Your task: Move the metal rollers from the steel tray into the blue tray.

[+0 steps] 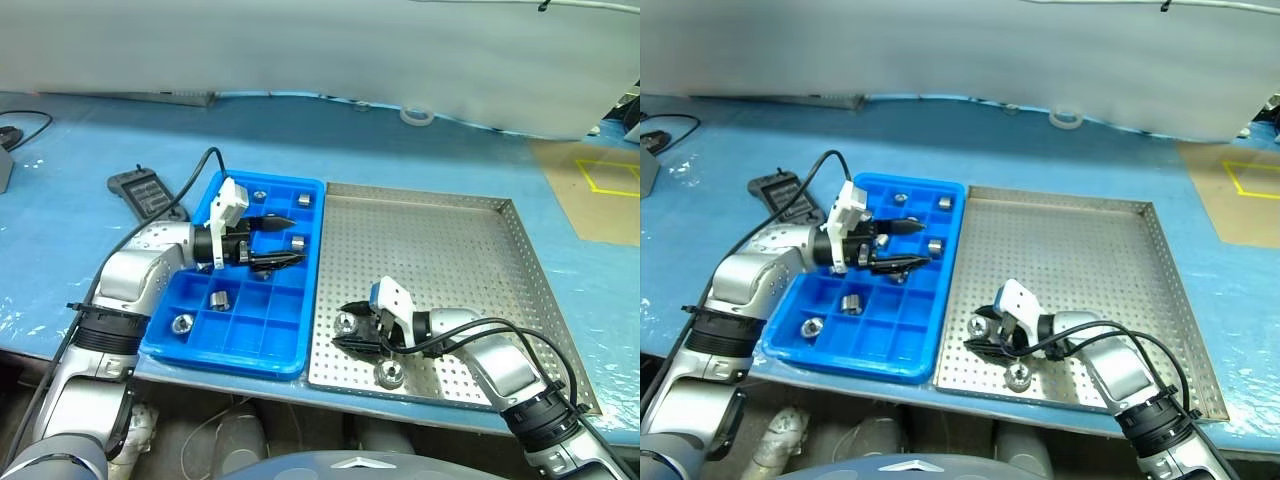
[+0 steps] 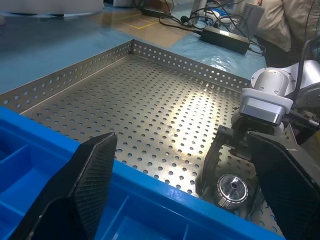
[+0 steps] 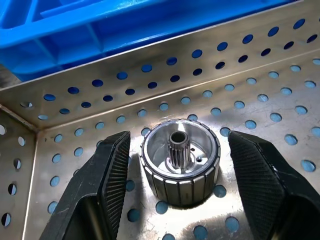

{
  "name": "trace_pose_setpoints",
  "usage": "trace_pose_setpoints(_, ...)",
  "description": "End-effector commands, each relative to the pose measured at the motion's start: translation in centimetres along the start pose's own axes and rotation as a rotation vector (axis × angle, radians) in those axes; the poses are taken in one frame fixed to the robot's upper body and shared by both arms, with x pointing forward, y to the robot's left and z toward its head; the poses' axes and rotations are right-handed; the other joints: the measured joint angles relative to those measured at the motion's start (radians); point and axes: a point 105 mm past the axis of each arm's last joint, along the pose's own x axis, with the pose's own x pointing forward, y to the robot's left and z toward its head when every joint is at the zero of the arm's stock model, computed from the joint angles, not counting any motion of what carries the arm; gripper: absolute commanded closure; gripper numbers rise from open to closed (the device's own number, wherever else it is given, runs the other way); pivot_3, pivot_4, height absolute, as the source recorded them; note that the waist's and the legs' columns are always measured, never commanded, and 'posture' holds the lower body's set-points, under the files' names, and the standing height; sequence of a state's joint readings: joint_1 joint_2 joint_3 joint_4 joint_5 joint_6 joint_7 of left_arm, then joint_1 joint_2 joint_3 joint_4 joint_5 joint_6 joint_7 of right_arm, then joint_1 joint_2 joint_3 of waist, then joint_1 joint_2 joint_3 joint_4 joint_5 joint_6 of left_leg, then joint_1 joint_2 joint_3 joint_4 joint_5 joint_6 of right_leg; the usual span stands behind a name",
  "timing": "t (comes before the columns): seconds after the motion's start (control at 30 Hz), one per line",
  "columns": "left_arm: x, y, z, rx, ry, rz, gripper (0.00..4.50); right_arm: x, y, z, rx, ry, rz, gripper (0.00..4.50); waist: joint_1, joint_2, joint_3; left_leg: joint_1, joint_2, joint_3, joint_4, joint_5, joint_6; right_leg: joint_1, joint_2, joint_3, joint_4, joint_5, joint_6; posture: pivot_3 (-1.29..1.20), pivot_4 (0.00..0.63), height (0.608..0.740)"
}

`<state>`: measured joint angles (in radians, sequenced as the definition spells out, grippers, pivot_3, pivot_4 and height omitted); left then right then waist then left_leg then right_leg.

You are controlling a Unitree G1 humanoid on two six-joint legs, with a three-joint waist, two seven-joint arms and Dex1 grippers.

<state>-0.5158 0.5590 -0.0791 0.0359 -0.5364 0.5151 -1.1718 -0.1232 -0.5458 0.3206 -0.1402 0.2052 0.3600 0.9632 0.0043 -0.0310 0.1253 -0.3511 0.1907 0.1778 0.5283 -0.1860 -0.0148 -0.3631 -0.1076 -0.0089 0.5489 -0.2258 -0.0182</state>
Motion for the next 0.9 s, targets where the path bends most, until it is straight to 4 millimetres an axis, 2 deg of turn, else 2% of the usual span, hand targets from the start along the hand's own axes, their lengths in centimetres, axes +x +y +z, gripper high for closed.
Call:
trace_pose_setpoints(0.03,-0.6,0.0,1.1,0.039,-0.021,0.018,0.16,-0.9,-0.2,0.3,-0.016,-0.009,0.004,2.22,0.006,0.0,0.0,0.0,0.0,0.0,0.0,0.0,0.0,0.0,0.0,0.0,0.0,0.0,0.0,-0.14,0.15,0.74)
trace_pose_setpoints(0.1,-0.7,0.0,1.1,0.04,-0.019,0.024,0.16,-1.0,-0.4,0.3,-0.033,0.001,-0.011,2.86,0.01,0.0,0.0,0.0,0.0,0.0,0.0,0.0,0.0,0.0,0.0,0.0,0.0,0.0,0.0,-0.14,0.15,0.74)
trace_pose_setpoints(0.2,-0.8,0.1,1.1,0.042,-0.023,0.031,0.16,-1.2,-0.2,0.5,-0.035,-0.02,0.018,2.89,0.014,0.0,0.0,0.0,0.0,0.0,0.0,0.0,0.0,0.0,0.0,0.0,0.0,0.0,0.0,-0.14,0.15,0.74)
trace_pose_setpoints(0.3,-1.0,0.2,1.4,0.05,-0.034,0.045,0.16,-1.4,-1.0,0.9,-0.054,-0.032,-0.018,2.89,0.013,0.0,0.0,0.0,0.0,0.0,0.0,-0.001,0.001,0.0,0.0,0.0,0.0,0.0,0.0,-0.13,0.15,0.74)
trace_pose_setpoints(0.47,-2.7,0.5,2.6,0.07,-0.068,0.104,0.16,-2.1,-3.7,5.1,-0.17,-0.113,-0.073,2.89,0.009,0.001,0.001,0.0,0.0,0.0,0.0,0.0,0.001,-0.002,0.0,0.001,0.001,0.0,0.0,-0.09,0.15,0.74)
trace_pose_setpoints(0.57,-4.1,0.5,2.3,0.077,-0.044,0.144,0.16,-1.6,-4.4,7.7,-0.22,-0.163,-0.061,2.89,0.01,0.001,0.0,0.0,0.001,0.0,0.0,0.0,0.0,-0.003,0.001,0.002,0.002,0.0,0.0,-0.04,0.15,0.74)
trace_pose_setpoints(0.63,-5.4,0.6,2.0,0.081,-0.029,0.194,0.16,-0.6,-4.3,10.1,-0.251,-0.211,-0.01,2.89,0.011,0.001,0.0,0.001,0.002,0.0,-0.001,0.0,0.0,-0.003,0.002,0.002,0.002,0.0,0.0,-0.01,0.15,0.74)
trace_pose_setpoints(0.7,-6.4,0.7,2.0,0.084,-0.033,0.245,0.16,0.5,-3.2,11.4,-0.26,-0.229,0.083,2.89,0.017,0.001,0.0,-0.001,0.001,0.0,-0.001,0.0,-0.001,-0.004,0.002,0.001,0.003,0.0,0.0,0.07,0.15,0.74)
trace_pose_setpoints(0.8,-7.2,0.1,1.8,0.078,-0.047,0.3,0.16,1.6,-1.6,11.7,-0.243,-0.231,0.21,2.89,0.041,0.001,0.001,-0.002,0.001,0.0,-0.002,0.001,-0.002,-0.004,0.001,-0.002,0.003,-0.001,-0.002,0.13,0.15,0.74)
trace_pose_setpoints(0.9,-7.9,-0.9,1.2,0.062,-0.049,0.344,0.16,2.3,-1.6,12.0,-0.233,-0.233,0.255,2.89,0.07,0.002,0.002,-0.006,0.001,-0.001,-0.001,-0.001,0.0,-0.003,-0.001,-0.007,0.003,-0.004,-0.008,0.21,0.15,0.74)
